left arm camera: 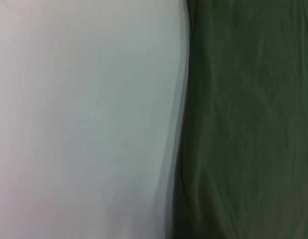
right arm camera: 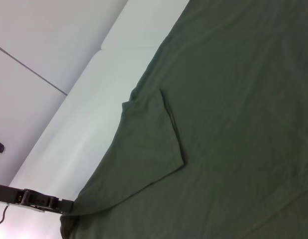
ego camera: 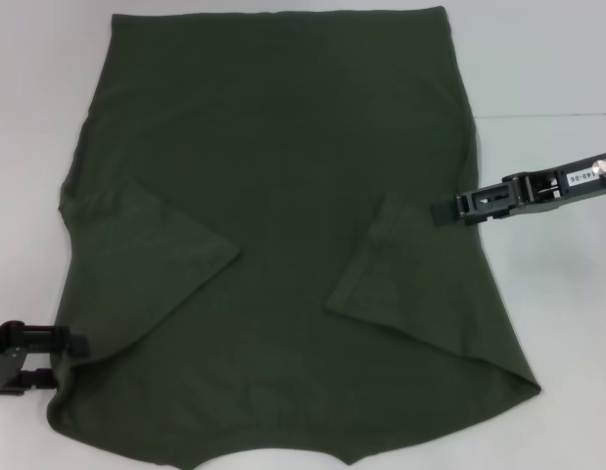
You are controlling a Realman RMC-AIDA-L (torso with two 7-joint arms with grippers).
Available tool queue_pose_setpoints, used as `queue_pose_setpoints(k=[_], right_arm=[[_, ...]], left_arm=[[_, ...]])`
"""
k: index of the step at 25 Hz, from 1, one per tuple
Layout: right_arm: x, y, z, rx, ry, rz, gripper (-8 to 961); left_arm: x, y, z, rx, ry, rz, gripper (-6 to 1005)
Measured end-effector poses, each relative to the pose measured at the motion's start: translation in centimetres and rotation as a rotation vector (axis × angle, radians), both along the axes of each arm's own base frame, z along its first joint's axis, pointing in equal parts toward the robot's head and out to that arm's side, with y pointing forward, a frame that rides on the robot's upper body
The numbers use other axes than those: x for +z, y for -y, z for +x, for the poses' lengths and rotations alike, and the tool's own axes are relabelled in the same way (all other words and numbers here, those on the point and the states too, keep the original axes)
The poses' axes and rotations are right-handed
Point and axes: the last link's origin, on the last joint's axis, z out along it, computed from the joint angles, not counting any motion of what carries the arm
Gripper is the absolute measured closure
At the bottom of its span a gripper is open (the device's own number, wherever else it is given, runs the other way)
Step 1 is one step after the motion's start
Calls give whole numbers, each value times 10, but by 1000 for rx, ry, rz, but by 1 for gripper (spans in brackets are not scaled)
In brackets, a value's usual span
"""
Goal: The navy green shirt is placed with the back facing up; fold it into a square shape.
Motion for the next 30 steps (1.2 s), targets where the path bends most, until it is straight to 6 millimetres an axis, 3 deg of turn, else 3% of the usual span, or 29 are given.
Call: queue_pose_setpoints(k=[2, 5, 11, 21, 27, 30], right_arm=[[0, 0, 0, -1, 0, 0, 37], [0, 0, 0, -1, 0, 0, 37], [0, 0, 0, -2, -1, -1, 37], [-2, 1, 0, -3, -3, -3, 37], [-2, 1, 0, -3, -3, -4, 37], [-2, 1, 0, -4, -4, -4, 37]], left_arm=[[0, 0, 0, -2, -3, -4, 139], [-1, 0, 1, -6, -10, -15, 347], [-2, -2, 2, -11, -11, -19, 556], [-3, -3, 4, -40, -45, -51, 555], [-4, -5, 6, -50, -50, -64, 723], [-2, -6, 6, -53, -52, -64, 861]])
